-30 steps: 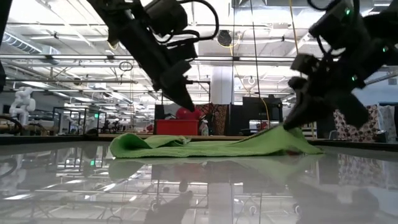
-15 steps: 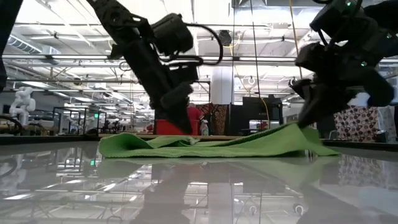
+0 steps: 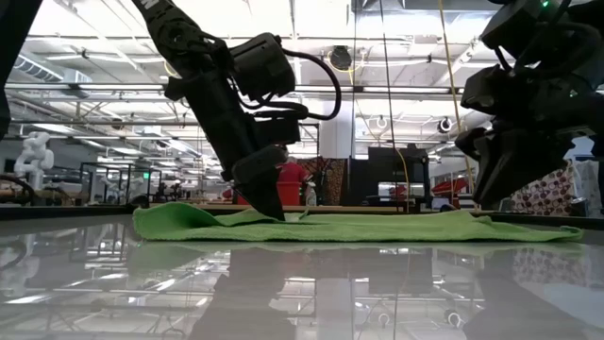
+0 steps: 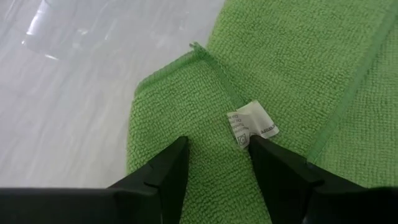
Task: Roll towel
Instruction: Fold the green towel
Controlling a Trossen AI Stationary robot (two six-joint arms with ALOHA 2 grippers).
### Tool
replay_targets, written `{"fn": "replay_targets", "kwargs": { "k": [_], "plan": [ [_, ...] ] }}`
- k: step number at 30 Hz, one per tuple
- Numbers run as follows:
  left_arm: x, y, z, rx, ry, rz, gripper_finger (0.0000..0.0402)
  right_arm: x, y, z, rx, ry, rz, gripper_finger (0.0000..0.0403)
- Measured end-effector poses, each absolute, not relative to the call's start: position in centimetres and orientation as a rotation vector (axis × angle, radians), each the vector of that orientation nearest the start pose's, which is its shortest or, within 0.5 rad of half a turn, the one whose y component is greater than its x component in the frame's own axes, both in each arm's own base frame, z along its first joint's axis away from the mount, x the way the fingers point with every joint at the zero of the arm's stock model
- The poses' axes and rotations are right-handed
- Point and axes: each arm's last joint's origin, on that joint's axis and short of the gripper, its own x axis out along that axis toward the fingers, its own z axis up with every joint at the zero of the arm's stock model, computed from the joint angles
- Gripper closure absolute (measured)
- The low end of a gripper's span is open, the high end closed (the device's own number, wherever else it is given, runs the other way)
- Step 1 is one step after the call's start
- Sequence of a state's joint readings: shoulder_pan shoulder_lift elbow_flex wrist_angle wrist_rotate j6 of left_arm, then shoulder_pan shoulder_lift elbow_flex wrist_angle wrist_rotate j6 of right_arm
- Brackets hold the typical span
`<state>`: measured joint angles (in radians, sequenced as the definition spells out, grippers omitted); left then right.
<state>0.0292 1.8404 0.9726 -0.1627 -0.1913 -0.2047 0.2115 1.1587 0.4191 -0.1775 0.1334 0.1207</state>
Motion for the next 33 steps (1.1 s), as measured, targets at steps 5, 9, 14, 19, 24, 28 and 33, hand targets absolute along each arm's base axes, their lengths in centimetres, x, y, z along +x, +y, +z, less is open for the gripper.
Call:
{"fn": "replay_targets", "kwargs": {
  "k": [5, 9, 14, 19, 24, 28, 33],
  "plan": [
    [34.4, 1.4, 12.7, -0.099, 1.004, 0.301, 0.0220, 19.1, 3.7, 14.8, -0.053, 0.904, 0.024, 0.0323],
    [34.4, 1.4, 12.7, -0.099, 1.005, 0.301, 0.0220, 19.1, 3.7, 14.8, -0.082, 0.905, 0.038, 0.0310],
    [34.4, 1.4, 12.7, -0.099, 1.005, 0.301, 0.0220, 19.2, 3.7, 14.3, -0.109, 0.931, 0.054, 0.0282],
    [34.3, 1.4, 12.7, -0.098, 1.006, 0.301, 0.0220, 19.5, 3.8, 13.1, -0.141, 0.997, 0.058, 0.0264],
    [34.3, 1.4, 12.7, -0.098, 1.006, 0.300, 0.0220, 20.0, 3.9, 12.6, -0.159, 0.983, 0.065, 0.0274],
    [34.3, 1.4, 12.7, -0.098, 1.007, 0.300, 0.0220, 20.2, 4.0, 12.8, -0.169, 0.954, 0.075, 0.0299],
    [34.3, 1.4, 12.7, -0.098, 1.008, 0.300, 0.0220, 20.2, 4.0, 12.8, -0.169, 0.949, 0.083, 0.0329]
  ]
}}
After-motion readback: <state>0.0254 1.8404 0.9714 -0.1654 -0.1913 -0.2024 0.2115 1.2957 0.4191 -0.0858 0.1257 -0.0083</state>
